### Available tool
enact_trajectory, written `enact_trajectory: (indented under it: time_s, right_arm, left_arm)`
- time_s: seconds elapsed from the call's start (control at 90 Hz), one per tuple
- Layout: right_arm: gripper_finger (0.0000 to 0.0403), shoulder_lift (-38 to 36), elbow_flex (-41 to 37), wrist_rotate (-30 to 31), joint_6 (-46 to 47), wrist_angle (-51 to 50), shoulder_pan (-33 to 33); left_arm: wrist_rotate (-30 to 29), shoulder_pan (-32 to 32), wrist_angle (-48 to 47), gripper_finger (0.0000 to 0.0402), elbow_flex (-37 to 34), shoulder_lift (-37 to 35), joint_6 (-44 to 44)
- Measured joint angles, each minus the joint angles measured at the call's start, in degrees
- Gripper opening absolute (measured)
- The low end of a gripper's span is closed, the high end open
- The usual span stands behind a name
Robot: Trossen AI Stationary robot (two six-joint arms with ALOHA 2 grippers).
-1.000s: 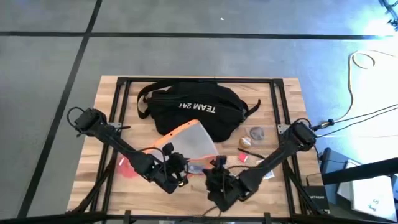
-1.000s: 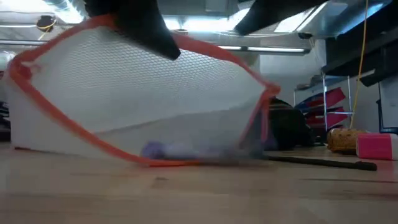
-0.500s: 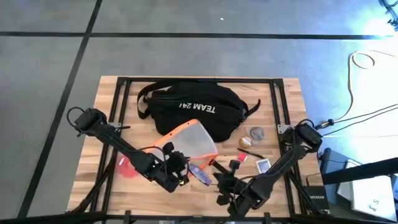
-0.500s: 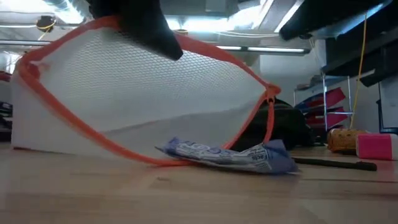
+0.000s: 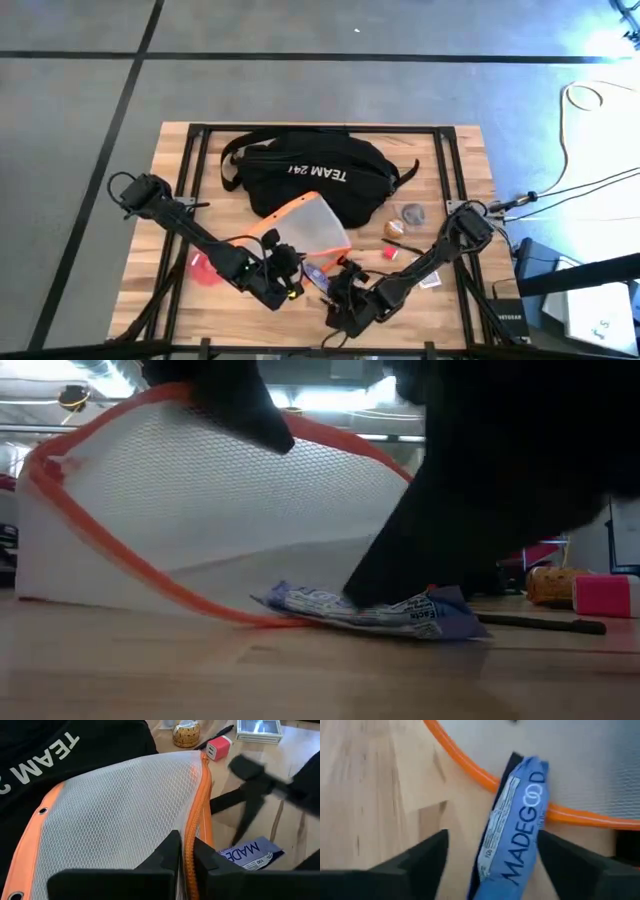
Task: Unpack backpack
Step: Remove the chocolate bar from the white zip bag
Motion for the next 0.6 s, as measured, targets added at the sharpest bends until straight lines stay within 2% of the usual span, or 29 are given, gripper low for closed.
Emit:
enact_trajectory:
  time_s: [0.122,0.267,0.4,0.6]
  right_arm:
    - [0.0347,2.71,0.24,0.11,0.92,0.32,-1.78]
    - [0.0349,3.93,0.33,-0.21,1.73,0.97,-2.83]
    - [0.0309,3.61,0.33,-1.07,-0.93,1.03,-2.55]
    - [0.0206,3.29,0.39,-2.4,-2.83,-0.98,-1.42]
  left_arm:
    - [0.0,0.0,-0.02,0.0,0.0,0.0,0.0]
    - [0.0,0.0,-0.05,0.0,0.0,-0.02,0.13]
    - [0.0,0.0,-0.33,0.0,0.0,-0.02,0.22]
    - [0.0,0.0,-0.31,0.0,0.0,-0.02,0.2]
